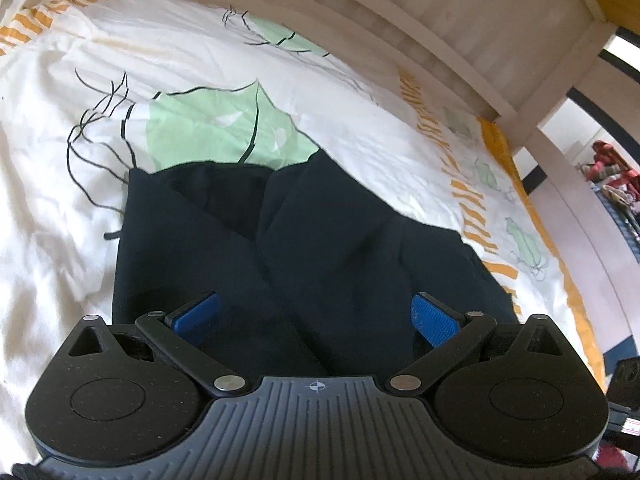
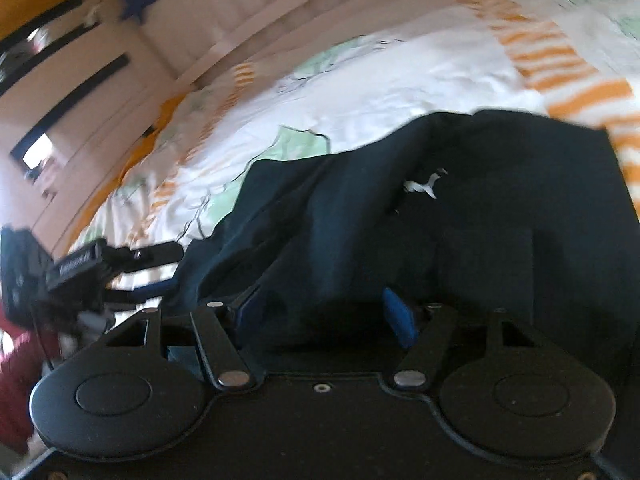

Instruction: Fold large clothes

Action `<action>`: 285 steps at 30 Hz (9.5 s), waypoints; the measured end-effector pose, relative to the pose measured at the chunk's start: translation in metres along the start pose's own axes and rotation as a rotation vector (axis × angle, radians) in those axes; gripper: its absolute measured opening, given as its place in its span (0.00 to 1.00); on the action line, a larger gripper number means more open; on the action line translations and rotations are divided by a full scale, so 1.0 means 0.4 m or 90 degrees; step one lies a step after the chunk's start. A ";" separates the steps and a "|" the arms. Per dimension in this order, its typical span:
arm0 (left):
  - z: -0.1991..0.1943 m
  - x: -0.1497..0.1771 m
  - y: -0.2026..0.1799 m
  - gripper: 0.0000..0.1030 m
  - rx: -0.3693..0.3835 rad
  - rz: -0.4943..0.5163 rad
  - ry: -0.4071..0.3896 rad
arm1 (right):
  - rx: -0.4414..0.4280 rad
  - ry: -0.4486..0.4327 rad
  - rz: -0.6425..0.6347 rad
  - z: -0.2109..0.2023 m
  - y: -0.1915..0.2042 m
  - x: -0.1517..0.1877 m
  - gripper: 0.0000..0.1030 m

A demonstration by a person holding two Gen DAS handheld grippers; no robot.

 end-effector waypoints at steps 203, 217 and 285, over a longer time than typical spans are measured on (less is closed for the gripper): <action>-0.389 0.427 0.140 0.10 -0.052 -0.077 -0.074 | 0.125 -0.001 0.112 -0.438 -0.131 0.426 0.23; -0.425 0.257 0.046 0.10 0.038 -0.124 -0.147 | 0.030 -0.132 0.114 -0.497 -0.062 0.241 0.13; 0.093 0.023 0.013 0.97 -0.193 0.190 -0.071 | 0.234 -0.005 -0.301 0.168 -0.092 -0.078 0.98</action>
Point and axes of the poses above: each gripper's, at about its wrist camera, not at the fingertips, and z roughly the way its jaws point, y to its left, x to its underside, the point moved 9 cm from there along z, roughly the way its jaws point, and after that the axes turned 8 degrees about -z, right-handed, at the moved point
